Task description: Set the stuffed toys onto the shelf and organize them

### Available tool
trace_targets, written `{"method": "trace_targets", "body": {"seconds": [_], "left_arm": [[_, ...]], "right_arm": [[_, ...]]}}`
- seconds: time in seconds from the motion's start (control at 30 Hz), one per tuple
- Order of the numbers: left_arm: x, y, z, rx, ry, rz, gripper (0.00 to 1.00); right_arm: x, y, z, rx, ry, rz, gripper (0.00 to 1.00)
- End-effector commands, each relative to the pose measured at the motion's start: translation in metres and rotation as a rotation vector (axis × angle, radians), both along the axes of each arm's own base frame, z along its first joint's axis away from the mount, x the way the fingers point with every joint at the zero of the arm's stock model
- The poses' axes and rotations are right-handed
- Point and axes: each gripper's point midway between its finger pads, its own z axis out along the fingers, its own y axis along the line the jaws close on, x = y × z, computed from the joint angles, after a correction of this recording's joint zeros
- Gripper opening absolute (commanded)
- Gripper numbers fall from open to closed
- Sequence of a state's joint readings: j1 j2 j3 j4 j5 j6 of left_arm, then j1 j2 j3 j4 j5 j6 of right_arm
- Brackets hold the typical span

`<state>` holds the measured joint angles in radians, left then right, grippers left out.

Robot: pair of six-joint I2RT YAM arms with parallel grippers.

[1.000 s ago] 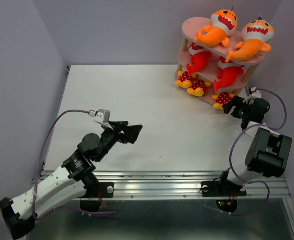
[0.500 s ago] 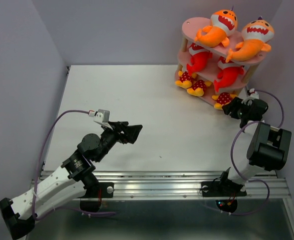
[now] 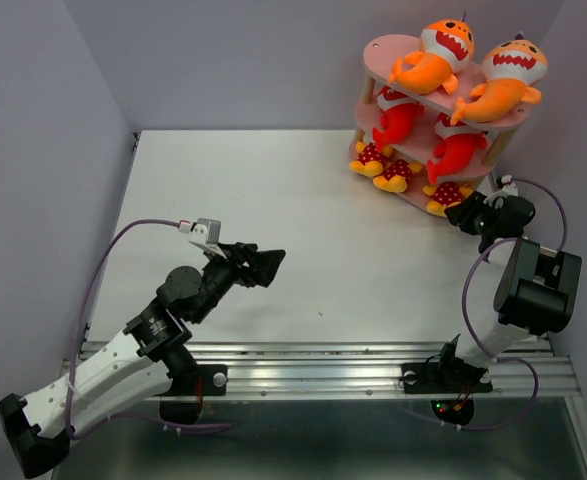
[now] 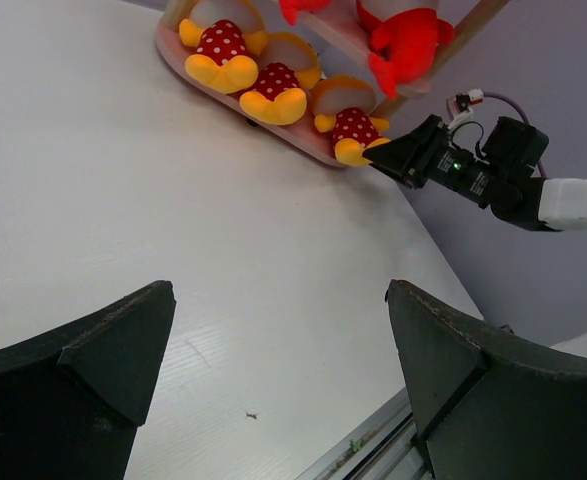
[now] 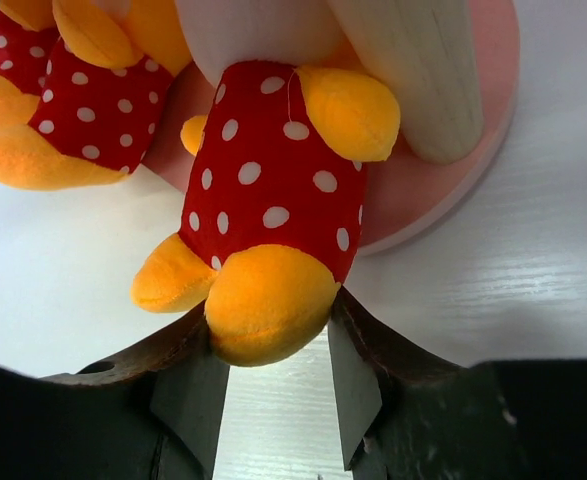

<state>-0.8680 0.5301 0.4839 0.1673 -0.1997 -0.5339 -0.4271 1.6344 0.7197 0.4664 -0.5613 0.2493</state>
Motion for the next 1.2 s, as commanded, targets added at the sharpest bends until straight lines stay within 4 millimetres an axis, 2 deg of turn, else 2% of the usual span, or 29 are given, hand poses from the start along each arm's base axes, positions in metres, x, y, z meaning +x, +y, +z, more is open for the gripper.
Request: {"method": "trace_targets", "body": {"seconds": [0.0,0.3,0.63,0.83,1.1,1.17], "left_arm": [[0.003,0.001,0.010,-0.039,-0.027,0.016,0.99],[0.005,-0.001,0.007,-0.037,-0.020,0.015,0.99],[0.006,-0.002,0.006,-0.037,-0.014,0.018,0.99],[0.006,-0.001,0.005,-0.040,-0.010,0.022,0.99],[0.006,0.000,0.007,-0.047,-0.009,0.028,0.99],[0.007,0.000,0.007,-0.047,-0.009,0.028,0.99]], "right_arm": [[0.018,-0.008,0.026,0.006,-0.095,-0.009,0.45],[0.025,-0.010,0.022,0.011,-0.091,-0.002,0.45],[0.039,0.010,0.025,0.035,-0.104,0.034,0.44],[0.044,0.013,0.022,0.085,-0.096,0.010,0.44],[0.039,0.008,0.020,0.131,-0.094,-0.070,0.41],[0.035,0.006,0.026,0.125,-0.113,-0.089,0.40]]}}
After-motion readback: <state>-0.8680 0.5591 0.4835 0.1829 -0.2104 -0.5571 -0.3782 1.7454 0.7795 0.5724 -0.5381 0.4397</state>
